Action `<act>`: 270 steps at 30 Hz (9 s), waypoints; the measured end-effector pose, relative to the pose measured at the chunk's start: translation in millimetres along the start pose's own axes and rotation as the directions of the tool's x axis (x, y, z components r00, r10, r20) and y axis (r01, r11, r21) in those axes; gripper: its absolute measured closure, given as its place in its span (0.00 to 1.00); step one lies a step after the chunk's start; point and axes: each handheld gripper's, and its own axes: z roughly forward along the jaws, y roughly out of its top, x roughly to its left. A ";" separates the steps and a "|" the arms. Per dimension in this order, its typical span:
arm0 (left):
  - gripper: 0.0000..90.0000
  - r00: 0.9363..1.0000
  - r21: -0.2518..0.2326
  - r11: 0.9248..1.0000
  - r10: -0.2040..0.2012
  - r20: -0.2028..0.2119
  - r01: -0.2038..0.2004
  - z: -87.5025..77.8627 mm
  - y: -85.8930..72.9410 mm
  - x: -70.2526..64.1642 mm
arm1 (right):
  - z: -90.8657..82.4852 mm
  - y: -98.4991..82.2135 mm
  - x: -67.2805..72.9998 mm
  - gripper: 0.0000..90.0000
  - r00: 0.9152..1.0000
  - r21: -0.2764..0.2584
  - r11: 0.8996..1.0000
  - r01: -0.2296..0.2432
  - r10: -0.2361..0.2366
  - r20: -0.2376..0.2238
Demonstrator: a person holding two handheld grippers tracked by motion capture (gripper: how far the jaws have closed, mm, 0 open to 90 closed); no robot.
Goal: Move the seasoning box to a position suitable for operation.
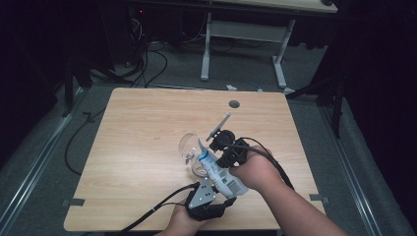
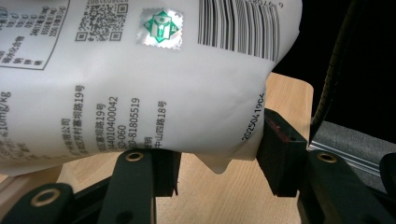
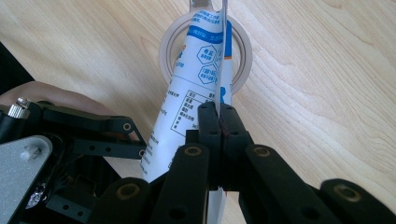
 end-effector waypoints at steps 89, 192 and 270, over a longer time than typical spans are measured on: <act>0.61 0.999 -0.016 0.999 -0.028 0.037 0.028 -1.2 8.6 -3.5 | -4.3 5.0 1.1 1.00 1.000 0.000 1.000 0.016 -0.016 0.013; 0.62 0.998 -0.035 0.999 -0.024 0.066 0.026 -1.2 17.1 -4.5 | -8.4 10.1 2.0 1.00 0.999 -0.004 1.000 0.024 -0.024 0.031; 0.63 0.998 -0.070 0.998 -0.004 0.068 0.009 1.5 25.6 -8.4 | -13.2 16.3 1.7 1.00 0.999 -0.007 1.000 0.031 -0.030 0.041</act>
